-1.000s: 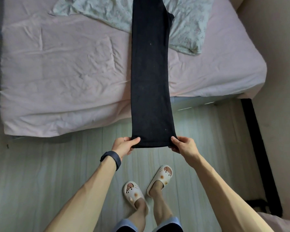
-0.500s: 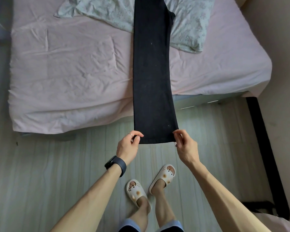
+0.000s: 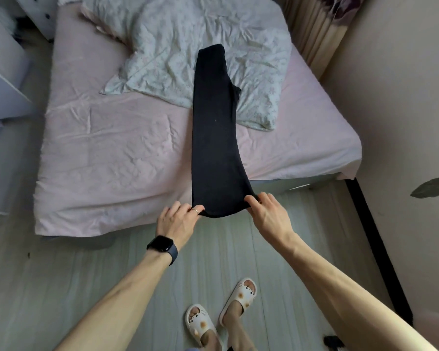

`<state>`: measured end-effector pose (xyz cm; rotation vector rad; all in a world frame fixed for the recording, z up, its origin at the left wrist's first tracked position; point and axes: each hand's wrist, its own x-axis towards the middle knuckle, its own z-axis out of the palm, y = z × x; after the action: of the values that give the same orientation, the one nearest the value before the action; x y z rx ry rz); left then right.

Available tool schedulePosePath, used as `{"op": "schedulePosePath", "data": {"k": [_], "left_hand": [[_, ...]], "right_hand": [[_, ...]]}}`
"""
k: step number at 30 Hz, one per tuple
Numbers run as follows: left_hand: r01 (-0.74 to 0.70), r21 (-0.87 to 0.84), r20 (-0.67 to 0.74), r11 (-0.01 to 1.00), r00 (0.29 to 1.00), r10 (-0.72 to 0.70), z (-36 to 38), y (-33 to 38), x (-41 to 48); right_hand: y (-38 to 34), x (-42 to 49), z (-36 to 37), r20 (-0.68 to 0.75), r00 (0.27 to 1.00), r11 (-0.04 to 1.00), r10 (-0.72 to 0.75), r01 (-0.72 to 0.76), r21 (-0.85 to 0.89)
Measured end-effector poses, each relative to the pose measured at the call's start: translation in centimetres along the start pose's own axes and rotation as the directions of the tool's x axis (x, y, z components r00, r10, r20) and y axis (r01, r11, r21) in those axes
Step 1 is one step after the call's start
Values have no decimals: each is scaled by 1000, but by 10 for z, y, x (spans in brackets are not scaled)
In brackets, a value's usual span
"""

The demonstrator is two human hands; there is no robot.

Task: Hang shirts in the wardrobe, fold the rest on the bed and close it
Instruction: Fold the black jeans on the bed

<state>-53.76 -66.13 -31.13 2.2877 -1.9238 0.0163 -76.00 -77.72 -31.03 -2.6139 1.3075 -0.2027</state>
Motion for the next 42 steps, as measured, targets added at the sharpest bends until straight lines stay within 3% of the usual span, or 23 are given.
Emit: {"op": "schedulePosePath", "data": {"k": [5, 11, 13, 17, 23, 27, 33, 42], "left_hand": [[-119, 230, -81, 966, 987, 141, -62, 3, 2], [-308, 377, 40, 873, 948, 317, -115, 8, -20], [-328, 398, 76, 857, 943, 325, -123, 7, -32], [-367, 260, 328, 893, 904, 276, -121, 6, -56], [-303, 205, 311, 931, 922, 231, -119, -2, -56], [-142, 19, 280, 990, 951, 131, -120, -5, -26], [-17, -159, 277, 987, 959, 61, -127, -17, 50], [80, -69, 257, 994, 964, -60, -122, -45, 228]], "right_hand": [[-20, -3, -61, -96, 994, 993, -53, 43, -106], [-44, -38, -101, -129, 990, 994, -50, 36, -107], [-48, -51, -107, -34, 999, 995, -19, 16, -98], [-54, -73, -118, 292, 954, 997, 68, -51, -65], [-56, -59, -131, 410, 907, 996, 90, -72, -60], [-49, -34, -131, 316, 947, 997, 53, -65, 28], [-21, 39, -129, 265, 964, 980, 28, -79, 182], [31, 215, -135, 143, 988, 937, 58, -103, 333]]}}
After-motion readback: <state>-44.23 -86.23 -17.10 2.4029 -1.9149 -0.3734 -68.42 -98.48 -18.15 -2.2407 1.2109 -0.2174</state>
